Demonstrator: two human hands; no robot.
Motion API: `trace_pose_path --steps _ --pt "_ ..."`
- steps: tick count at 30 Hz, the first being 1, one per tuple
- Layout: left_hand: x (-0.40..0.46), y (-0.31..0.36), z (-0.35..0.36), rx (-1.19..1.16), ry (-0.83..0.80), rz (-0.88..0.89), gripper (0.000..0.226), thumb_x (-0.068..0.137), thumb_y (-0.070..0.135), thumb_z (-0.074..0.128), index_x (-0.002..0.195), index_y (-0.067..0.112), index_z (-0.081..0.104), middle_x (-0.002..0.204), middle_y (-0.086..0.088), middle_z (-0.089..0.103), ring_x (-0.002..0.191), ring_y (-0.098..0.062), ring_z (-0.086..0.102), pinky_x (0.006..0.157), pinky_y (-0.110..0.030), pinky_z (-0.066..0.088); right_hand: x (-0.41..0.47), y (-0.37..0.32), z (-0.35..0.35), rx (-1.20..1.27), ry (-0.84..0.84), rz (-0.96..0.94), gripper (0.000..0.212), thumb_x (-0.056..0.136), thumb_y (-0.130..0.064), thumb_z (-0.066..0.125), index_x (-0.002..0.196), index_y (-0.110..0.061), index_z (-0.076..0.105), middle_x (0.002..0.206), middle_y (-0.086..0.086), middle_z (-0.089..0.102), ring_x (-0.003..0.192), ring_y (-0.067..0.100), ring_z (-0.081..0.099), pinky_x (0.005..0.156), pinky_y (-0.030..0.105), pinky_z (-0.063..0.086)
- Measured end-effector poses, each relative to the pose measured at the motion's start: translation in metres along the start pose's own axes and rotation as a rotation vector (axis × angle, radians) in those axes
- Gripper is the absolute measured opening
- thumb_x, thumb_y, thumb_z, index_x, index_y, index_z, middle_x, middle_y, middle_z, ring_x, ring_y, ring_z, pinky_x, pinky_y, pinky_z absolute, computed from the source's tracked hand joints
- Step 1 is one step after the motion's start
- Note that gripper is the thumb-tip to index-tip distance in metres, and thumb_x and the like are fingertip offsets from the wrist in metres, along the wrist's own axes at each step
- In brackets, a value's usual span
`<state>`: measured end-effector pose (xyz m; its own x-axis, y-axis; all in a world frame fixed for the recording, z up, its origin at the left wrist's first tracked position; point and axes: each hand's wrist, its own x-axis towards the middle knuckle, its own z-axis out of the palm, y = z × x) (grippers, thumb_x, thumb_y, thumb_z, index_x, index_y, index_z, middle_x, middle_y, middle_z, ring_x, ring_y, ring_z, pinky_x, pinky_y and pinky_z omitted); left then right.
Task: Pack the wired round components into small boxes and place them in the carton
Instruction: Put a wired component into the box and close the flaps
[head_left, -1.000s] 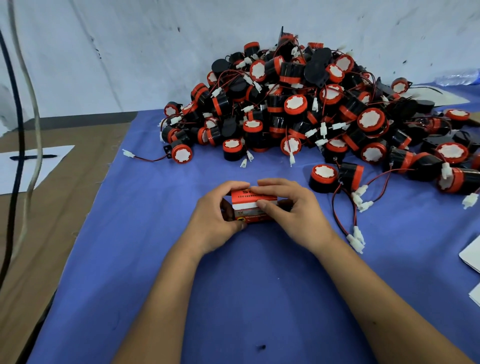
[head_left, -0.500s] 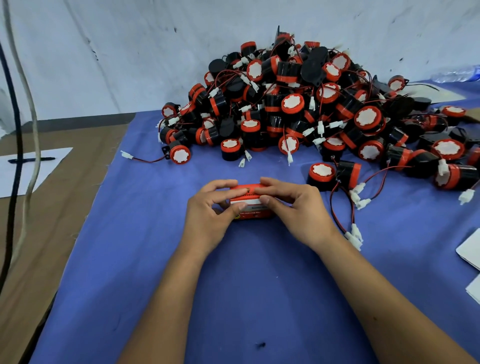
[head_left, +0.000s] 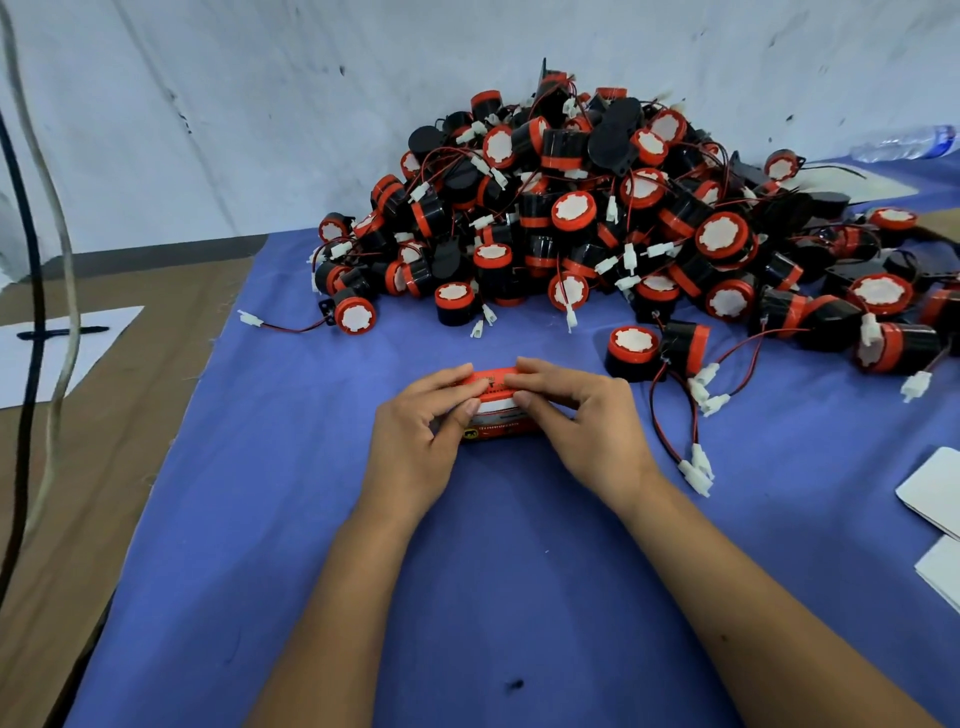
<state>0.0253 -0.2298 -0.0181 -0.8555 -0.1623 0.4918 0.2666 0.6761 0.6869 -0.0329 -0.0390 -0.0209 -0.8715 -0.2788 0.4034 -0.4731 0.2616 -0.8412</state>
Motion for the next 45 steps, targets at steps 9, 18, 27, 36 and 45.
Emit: trace_pose_path --steps 9,18,27,36,45 --pt "-0.005 0.008 0.006 0.170 0.048 0.147 0.032 0.085 0.008 0.084 0.116 0.013 0.080 0.126 0.000 0.072 0.119 -0.019 0.064 0.104 -0.031 0.050 -0.007 -0.004 -0.006 -0.222 -0.127 -0.107 0.036 0.103 -0.011 0.058 0.134 -0.027 0.068 0.149 -0.007 0.056 0.139 0.010 0.051 0.114 0.035 0.045" --pt "-0.010 0.020 0.017 0.270 0.066 0.123 0.030 0.087 -0.003 0.076 0.116 0.004 0.078 0.123 -0.008 0.074 0.126 -0.028 0.065 0.105 -0.041 0.053 -0.016 -0.006 -0.006 -0.531 -0.222 -0.211 0.049 0.108 -0.013 0.049 0.155 -0.026 0.045 0.164 -0.009 0.036 0.148 0.017 0.037 0.116 0.036 0.041" --pt "-0.006 0.022 0.017 0.149 0.045 0.086 0.038 0.076 0.006 0.087 0.113 0.012 0.077 0.121 -0.001 0.074 0.126 -0.020 0.063 0.108 -0.023 0.045 -0.005 -0.001 -0.022 -0.258 0.078 -0.295 0.016 0.090 -0.004 0.077 0.104 -0.010 0.082 0.106 -0.001 0.079 0.096 0.015 0.072 0.084 0.035 0.059" --pt "-0.003 0.021 0.015 0.142 0.003 0.081 0.039 0.078 0.012 0.087 0.115 0.016 0.076 0.121 0.001 0.071 0.123 -0.018 0.063 0.103 -0.039 0.051 -0.005 -0.002 -0.018 -0.321 0.023 -0.447 0.018 0.088 -0.005 0.078 0.106 -0.005 0.079 0.107 0.004 0.077 0.098 0.019 0.071 0.087 0.027 0.058" --pt "-0.002 0.025 0.016 0.138 0.009 0.116 0.053 0.073 0.015 0.090 0.122 0.018 0.071 0.118 0.004 0.071 0.110 -0.018 0.064 0.095 -0.034 0.053 -0.001 0.002 -0.016 -0.296 0.145 -0.331 0.014 0.084 -0.001 0.081 0.098 -0.002 0.081 0.100 0.008 0.078 0.094 0.020 0.074 0.088 0.036 0.061"
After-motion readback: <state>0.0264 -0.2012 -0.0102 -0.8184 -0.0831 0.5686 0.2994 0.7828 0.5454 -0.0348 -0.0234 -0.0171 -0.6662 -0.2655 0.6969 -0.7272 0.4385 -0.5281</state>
